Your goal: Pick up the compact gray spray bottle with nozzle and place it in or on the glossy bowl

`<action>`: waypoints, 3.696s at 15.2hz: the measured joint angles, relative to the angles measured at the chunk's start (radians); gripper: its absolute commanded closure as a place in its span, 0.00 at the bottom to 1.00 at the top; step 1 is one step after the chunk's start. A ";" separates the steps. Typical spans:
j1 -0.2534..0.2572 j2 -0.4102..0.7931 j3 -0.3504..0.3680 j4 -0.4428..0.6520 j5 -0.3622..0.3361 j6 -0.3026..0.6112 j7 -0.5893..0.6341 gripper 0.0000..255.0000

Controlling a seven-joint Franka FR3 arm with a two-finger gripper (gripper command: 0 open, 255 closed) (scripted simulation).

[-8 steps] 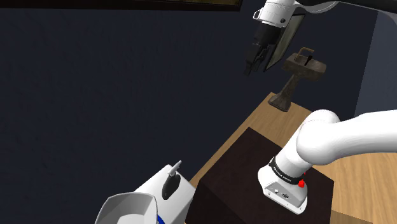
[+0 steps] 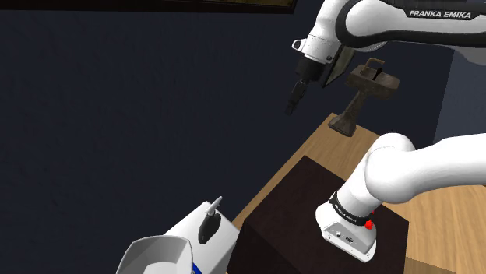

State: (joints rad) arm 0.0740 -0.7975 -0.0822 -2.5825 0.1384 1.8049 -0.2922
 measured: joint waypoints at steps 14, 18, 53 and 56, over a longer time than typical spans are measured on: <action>0.305 0.265 -0.150 -0.290 0.185 0.639 -0.568 0.00; 0.496 0.427 -0.252 -0.299 0.359 0.825 -0.826 0.00; 0.901 1.372 -0.236 0.183 1.727 0.730 -2.391 1.00; 0.901 1.372 -0.237 0.183 1.727 0.730 -2.391 1.00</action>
State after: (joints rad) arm 0.9747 0.5743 -0.3188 -2.3997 1.8657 2.5350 -2.6833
